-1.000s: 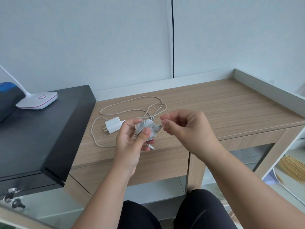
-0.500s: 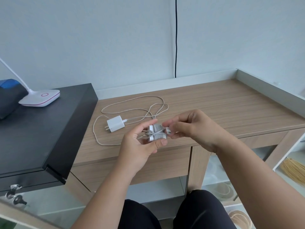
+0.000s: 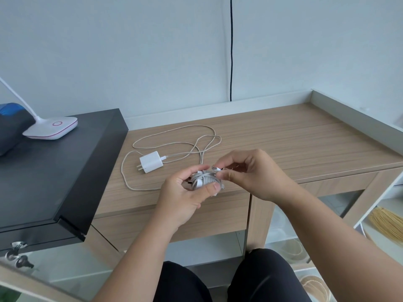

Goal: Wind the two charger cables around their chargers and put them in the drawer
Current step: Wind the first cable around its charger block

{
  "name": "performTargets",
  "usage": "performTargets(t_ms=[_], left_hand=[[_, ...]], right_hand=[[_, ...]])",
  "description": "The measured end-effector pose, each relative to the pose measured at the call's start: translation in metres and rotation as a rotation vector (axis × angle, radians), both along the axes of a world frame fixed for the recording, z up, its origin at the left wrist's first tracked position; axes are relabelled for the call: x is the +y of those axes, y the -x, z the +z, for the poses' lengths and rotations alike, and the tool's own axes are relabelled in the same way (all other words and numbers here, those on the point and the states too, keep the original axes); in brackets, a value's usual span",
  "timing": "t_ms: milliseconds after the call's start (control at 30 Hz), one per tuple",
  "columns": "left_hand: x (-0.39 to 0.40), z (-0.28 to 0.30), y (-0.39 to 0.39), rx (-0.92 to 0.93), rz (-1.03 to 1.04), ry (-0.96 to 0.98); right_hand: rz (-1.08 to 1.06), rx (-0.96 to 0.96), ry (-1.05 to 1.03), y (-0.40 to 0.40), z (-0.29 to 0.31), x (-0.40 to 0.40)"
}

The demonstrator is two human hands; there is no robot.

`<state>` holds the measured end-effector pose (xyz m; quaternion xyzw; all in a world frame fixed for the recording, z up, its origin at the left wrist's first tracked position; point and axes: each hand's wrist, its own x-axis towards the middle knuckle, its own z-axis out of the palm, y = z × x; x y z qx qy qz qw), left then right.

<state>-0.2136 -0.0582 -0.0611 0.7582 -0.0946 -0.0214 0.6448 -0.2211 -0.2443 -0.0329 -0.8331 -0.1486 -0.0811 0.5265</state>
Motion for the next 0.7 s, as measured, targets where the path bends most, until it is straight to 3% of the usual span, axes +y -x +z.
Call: performTargets(t_ms=[267,467,700], left_hand=[[-0.004,0.005,0.008,0.072,-0.084,0.239],[-0.007,0.005,0.004,0.028,0.066,0.387],[0.000,0.004,0.002,0.050,0.044,0.385]], right_hand=[[-0.033,-0.018,-0.358,0.004,-0.008,0.010],[-0.054,-0.011,-0.581,0.002,-0.010,0.023],[0.010,-0.124,-0.556,0.009,-0.006,0.031]])
